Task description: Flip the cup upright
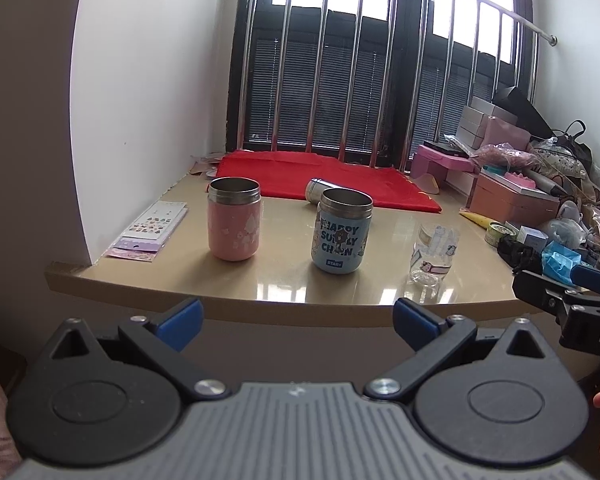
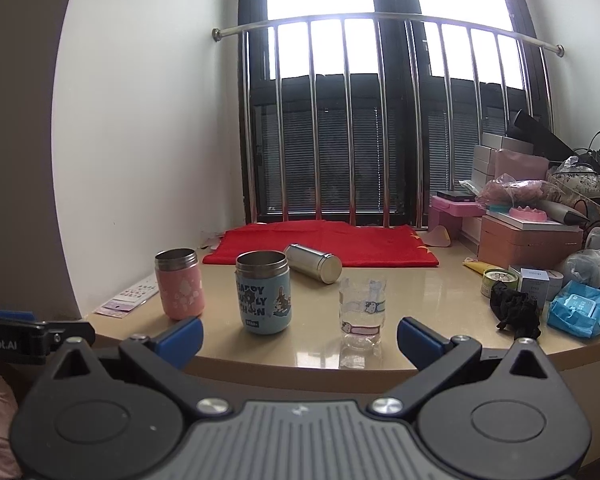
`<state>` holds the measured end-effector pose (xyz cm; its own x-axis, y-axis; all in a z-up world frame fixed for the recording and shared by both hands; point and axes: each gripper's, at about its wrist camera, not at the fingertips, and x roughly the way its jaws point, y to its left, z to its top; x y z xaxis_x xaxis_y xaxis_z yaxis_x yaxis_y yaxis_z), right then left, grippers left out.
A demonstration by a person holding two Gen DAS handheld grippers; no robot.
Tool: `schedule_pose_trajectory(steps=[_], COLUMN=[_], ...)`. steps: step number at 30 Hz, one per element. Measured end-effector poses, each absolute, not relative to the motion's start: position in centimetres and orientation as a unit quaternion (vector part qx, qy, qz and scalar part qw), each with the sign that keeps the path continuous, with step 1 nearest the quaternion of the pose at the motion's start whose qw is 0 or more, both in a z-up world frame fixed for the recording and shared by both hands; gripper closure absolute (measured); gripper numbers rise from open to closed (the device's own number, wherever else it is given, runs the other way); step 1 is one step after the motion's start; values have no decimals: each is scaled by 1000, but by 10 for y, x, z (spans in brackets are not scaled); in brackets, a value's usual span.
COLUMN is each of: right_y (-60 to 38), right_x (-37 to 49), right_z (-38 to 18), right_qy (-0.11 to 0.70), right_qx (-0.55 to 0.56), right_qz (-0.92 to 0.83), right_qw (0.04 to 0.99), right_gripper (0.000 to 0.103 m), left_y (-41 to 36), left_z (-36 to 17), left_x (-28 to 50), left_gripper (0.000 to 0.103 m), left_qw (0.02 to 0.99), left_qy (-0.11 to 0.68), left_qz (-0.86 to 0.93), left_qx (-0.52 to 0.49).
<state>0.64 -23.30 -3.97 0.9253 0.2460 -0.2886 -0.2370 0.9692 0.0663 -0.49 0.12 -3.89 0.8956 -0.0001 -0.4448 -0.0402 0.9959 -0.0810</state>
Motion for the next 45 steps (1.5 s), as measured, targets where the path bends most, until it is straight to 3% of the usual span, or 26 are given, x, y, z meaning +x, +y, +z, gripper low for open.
schedule_pose_trajectory(steps=[45], right_y=[-223], right_x=[-3], right_z=[-34], right_qy=[137], right_qx=[18], right_qz=[133], right_qw=[981], right_gripper=[0], left_y=[9], left_z=[-34], left_x=[-12], left_gripper=[0], left_qw=[974], left_qy=[221], left_qz=[5], left_qx=[-52])
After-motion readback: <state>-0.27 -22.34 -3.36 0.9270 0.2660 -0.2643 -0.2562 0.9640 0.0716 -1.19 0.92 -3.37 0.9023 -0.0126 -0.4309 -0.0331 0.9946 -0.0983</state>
